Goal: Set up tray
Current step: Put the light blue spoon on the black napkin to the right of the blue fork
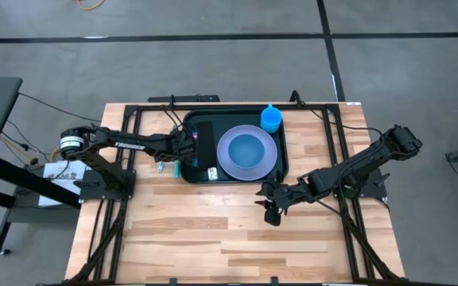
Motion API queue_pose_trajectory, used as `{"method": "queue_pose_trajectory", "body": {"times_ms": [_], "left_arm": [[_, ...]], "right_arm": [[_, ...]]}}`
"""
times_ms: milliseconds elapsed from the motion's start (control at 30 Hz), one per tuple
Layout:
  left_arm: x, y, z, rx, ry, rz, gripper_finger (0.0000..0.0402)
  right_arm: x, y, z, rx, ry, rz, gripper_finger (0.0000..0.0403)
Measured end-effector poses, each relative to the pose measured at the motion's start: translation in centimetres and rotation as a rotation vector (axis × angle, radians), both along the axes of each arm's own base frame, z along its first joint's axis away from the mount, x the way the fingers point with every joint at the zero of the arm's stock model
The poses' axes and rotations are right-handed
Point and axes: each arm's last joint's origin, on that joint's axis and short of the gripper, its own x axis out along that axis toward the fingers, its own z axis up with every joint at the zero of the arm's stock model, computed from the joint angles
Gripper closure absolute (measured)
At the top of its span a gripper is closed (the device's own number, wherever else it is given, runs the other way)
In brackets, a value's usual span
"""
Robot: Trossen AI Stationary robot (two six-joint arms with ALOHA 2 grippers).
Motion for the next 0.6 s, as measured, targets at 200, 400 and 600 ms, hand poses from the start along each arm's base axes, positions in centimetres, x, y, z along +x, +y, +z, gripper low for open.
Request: {"method": "queue_pose_trajectory", "body": {"times_ms": [200, 400, 600], "left_arm": [[-0.25, -0.07, -0.38, -0.003, 0.001, 0.008, 0.0328], [-0.25, -0.06, -0.38, 0.001, -0.002, 0.014, 0.0328], [-0.18, -0.05, -0.37, 0.000, -0.010, 0.016, 0.0328]], "right_arm": [[0.00, 0.00, 0.00, 0.000, 0.000, 0.000, 0.0274], [0.00, 0.00, 0.00, 0.000, 0.000, 0.000, 0.0274], [0.00, 0.00, 0.00, 0.000, 0.000, 0.000, 0.0274]]}}
